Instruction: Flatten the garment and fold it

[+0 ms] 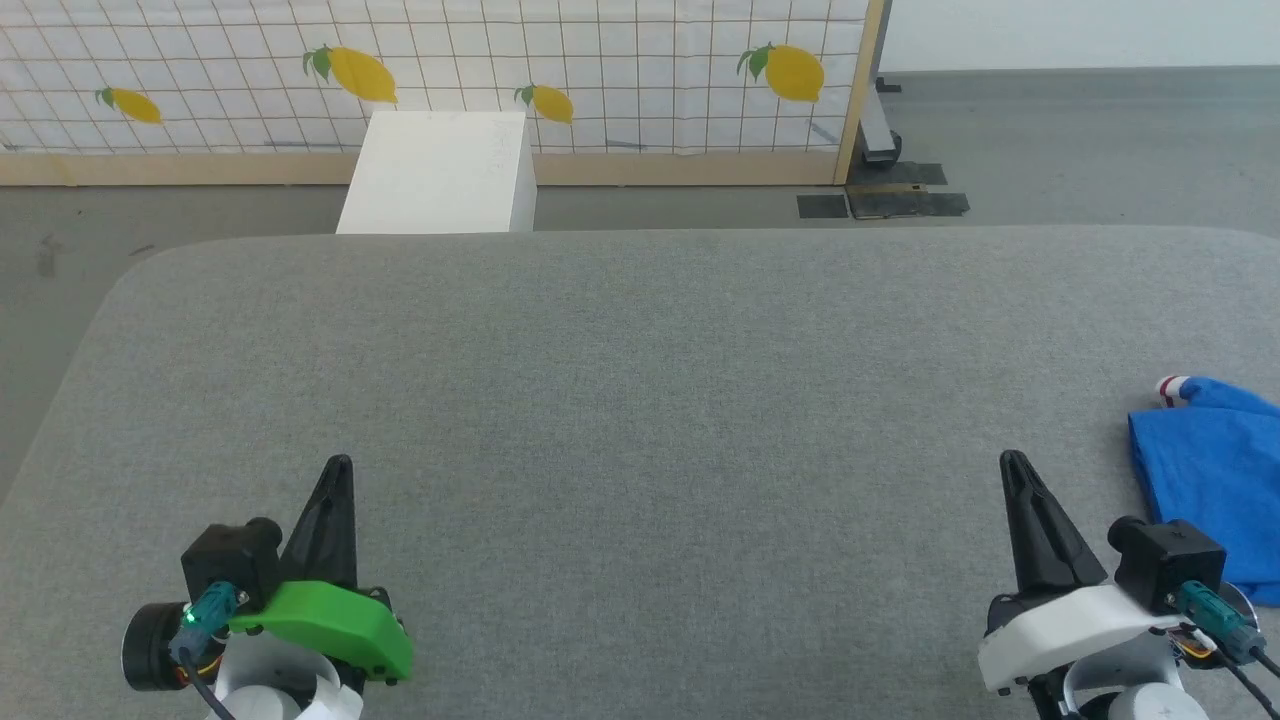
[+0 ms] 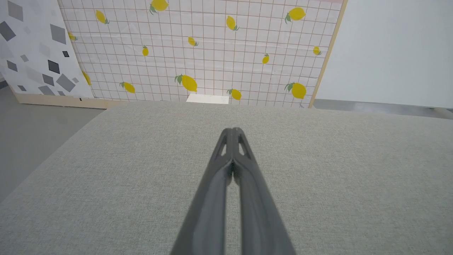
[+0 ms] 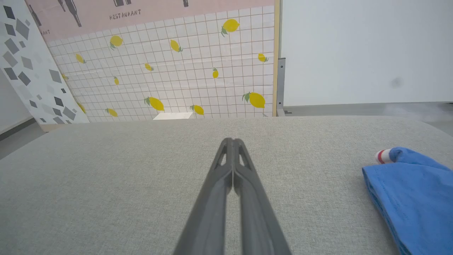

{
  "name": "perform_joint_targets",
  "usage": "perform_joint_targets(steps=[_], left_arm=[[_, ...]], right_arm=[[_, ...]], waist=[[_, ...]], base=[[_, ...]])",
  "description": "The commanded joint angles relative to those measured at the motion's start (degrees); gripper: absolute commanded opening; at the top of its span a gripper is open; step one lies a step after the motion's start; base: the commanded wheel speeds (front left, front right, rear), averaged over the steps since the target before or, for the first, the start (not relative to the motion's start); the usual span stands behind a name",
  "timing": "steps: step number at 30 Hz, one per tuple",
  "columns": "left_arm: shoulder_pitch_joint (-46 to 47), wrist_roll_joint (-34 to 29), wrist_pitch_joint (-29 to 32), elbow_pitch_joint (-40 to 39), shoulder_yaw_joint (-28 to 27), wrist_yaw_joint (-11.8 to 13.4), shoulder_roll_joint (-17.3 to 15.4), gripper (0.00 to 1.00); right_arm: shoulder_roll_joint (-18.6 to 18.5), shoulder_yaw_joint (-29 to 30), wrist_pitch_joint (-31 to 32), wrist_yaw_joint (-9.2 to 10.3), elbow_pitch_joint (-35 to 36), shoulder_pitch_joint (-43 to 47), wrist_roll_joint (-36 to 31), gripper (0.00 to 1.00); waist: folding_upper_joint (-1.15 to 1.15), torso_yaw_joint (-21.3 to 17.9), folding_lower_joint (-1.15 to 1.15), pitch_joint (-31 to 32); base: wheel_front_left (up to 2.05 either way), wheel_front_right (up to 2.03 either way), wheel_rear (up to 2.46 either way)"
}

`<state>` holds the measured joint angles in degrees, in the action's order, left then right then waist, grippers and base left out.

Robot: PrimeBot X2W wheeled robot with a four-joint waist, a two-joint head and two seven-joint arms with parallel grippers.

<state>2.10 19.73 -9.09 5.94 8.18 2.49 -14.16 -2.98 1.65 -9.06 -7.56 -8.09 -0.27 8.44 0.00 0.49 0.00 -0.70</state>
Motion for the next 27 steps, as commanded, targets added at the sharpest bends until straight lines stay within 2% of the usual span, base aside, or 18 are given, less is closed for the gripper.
perform_joint_targets(steps=[1,27], left_arm=[[-0.8,-0.9,0.3,-0.4,-0.4,-0.4,0.5,0.00],[-1.2,-7.1,3.2,-2.2,-3.0,-1.1,4.1,0.00]], right_arm=[[0.0,-0.1,0.3,0.03,0.6,0.1,-0.6,0.00],[0.1,-0.6,3.2,0.04,3.1,0.2,-3.2,0.00]], waist=[[0.00,0.0,0.00,0.0],[0.00,-0.2,0.00,0.2]], base=[[0.00,0.00,0.00],[0.00,0.00,0.00]])
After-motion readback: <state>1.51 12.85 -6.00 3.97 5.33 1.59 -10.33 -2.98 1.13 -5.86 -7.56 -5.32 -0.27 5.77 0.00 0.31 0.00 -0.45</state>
